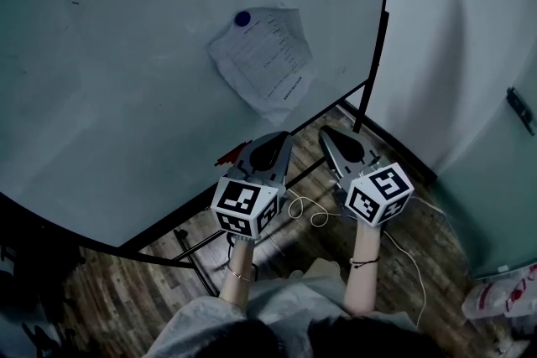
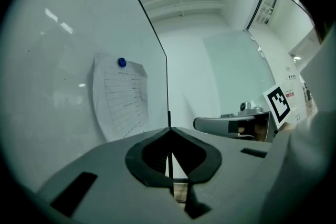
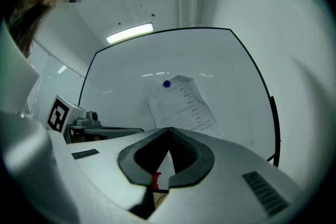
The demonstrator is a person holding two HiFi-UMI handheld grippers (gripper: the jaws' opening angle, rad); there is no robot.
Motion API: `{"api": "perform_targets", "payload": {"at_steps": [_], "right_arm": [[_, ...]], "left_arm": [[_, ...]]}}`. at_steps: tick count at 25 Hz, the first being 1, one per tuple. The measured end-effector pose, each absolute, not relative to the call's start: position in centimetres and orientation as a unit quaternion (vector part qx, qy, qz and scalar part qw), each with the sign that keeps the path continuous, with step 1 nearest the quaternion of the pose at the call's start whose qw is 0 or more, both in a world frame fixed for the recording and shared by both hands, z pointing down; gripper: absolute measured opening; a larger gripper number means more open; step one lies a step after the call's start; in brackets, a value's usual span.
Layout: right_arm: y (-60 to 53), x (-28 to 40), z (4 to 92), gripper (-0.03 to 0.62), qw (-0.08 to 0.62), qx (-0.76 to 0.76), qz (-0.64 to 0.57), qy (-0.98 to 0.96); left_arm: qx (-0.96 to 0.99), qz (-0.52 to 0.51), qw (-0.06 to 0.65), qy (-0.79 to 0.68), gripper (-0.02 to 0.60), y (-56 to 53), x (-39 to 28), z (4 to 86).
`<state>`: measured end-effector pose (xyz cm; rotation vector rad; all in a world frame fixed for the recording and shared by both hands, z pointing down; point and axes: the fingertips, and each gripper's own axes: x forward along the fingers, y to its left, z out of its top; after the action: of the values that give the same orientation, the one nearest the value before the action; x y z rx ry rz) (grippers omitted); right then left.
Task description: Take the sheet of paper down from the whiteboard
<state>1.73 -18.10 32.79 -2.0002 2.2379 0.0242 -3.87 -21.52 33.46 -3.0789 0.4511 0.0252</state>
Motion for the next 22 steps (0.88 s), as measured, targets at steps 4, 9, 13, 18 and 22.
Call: {"api": "perform_targets", "payload": {"at_steps": [4,9,13,18,22], "right_arm": [[-19.4,2.2,32.8,0.0,0.073,-0.653,0.006,0.754],[-22.2,2.8,32.2,0.0,0.071,-0.619,0.006,0.782],[-24.2,3.7,32.9,0.0,0.063,-0.594,-0.009,0.802],[-26.7,4.9,32.3,0.0,0.057,-0.566,-0.008,0.822],[-28.4,5.4,31.4,0.0,0.055,-0.54,-0.001,0.84]], "left_arm": [[-0.988,0.0,0.023,0.156,0.006,-22.0,-3.3,33.6],[-0.983,0.0,0.017,0.183,0.006,-24.0,-2.4,33.3],[-0.977,-0.016,0.019,0.214,0.006,-25.1,-1.5,33.8],[-0.967,-0.019,0.012,0.253,0.005,-27.2,-0.4,33.4],[-0.958,-0.008,0.01,0.286,0.005,-28.7,-0.1,32.8]]}}
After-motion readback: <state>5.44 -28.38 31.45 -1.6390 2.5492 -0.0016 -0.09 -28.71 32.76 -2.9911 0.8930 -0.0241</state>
